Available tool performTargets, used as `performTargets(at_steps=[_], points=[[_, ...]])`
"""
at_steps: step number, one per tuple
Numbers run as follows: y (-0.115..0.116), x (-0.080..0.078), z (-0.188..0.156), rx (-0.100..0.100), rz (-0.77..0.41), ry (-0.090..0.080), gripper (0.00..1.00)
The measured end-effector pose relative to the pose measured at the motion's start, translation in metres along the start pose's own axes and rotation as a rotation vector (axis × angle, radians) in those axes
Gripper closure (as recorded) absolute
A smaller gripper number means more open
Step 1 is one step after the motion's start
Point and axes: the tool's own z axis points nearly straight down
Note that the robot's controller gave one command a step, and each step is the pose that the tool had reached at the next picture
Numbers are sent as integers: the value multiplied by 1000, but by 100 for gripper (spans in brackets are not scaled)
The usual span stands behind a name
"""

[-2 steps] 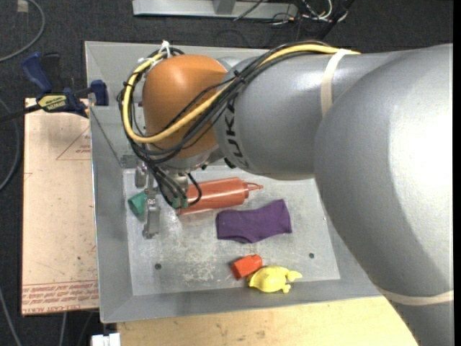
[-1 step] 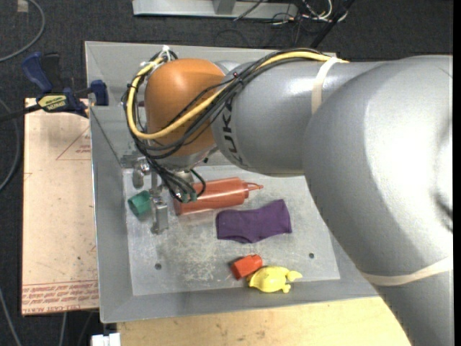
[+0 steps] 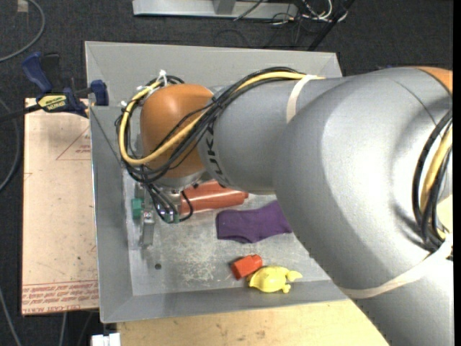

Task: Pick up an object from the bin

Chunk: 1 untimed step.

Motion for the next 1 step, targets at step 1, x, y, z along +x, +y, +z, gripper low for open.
performTargets(at_steps=[1], points=[[4,-23,9,-1,-558,-2,100]])
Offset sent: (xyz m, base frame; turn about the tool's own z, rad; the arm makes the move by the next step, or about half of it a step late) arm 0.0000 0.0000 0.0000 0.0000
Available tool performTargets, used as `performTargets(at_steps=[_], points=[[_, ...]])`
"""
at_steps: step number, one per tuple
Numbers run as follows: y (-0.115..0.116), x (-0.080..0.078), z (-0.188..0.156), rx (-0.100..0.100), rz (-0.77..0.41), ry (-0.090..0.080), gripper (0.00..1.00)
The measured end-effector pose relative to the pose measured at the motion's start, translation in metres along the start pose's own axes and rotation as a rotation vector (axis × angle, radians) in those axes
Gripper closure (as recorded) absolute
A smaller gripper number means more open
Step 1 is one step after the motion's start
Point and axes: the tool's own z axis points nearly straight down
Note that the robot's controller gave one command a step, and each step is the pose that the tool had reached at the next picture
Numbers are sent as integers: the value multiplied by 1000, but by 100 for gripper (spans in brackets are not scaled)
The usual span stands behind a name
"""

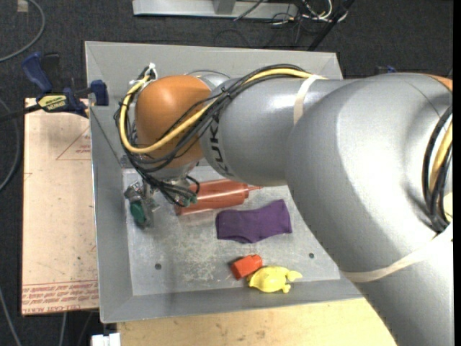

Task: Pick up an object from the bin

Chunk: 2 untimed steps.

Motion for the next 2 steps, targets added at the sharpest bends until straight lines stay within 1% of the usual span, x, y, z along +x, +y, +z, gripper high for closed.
performTargets(at_steps=[2], points=[[0,1,-1,-1,2,2,100]])
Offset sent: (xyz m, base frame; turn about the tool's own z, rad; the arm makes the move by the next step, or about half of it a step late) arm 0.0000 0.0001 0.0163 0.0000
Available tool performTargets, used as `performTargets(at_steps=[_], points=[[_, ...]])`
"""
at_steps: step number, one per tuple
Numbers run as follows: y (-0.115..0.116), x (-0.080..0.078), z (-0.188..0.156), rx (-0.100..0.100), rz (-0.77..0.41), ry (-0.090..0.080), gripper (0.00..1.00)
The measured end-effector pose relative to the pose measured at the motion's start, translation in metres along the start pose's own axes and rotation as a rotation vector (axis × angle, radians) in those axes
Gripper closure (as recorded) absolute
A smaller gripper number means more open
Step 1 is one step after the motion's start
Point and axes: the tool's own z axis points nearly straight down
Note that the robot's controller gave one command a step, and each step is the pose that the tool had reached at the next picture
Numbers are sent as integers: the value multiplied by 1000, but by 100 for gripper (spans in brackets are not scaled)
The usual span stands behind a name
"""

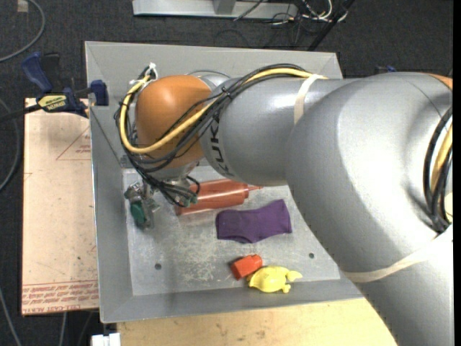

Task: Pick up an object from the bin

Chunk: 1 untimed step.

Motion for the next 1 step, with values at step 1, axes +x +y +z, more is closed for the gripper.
performTargets(at_steps=[1], points=[[0,0,-5,0,0,0,100]])
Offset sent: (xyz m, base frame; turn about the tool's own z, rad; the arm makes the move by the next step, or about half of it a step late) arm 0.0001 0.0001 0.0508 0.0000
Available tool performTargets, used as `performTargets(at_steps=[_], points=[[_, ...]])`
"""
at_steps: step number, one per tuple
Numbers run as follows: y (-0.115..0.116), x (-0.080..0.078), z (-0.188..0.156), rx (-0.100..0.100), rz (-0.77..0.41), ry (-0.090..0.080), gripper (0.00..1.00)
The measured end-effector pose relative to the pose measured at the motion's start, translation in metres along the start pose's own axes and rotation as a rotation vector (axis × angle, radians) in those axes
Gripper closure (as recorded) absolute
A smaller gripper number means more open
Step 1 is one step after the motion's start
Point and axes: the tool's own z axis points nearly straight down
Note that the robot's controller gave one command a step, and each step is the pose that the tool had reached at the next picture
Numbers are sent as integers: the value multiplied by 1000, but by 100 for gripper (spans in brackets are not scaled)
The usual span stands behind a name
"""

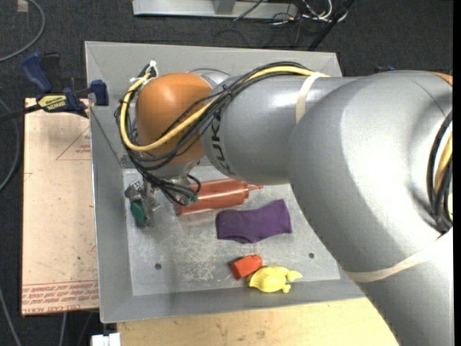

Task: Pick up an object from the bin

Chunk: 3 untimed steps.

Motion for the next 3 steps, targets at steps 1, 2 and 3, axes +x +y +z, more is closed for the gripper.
performTargets(at_steps=[1,2,3], points=[[0,1,-8,-1,0,2,100],[1,1,-21,-1,1,2,100],[1,1,-37,-2,1,5,100]])
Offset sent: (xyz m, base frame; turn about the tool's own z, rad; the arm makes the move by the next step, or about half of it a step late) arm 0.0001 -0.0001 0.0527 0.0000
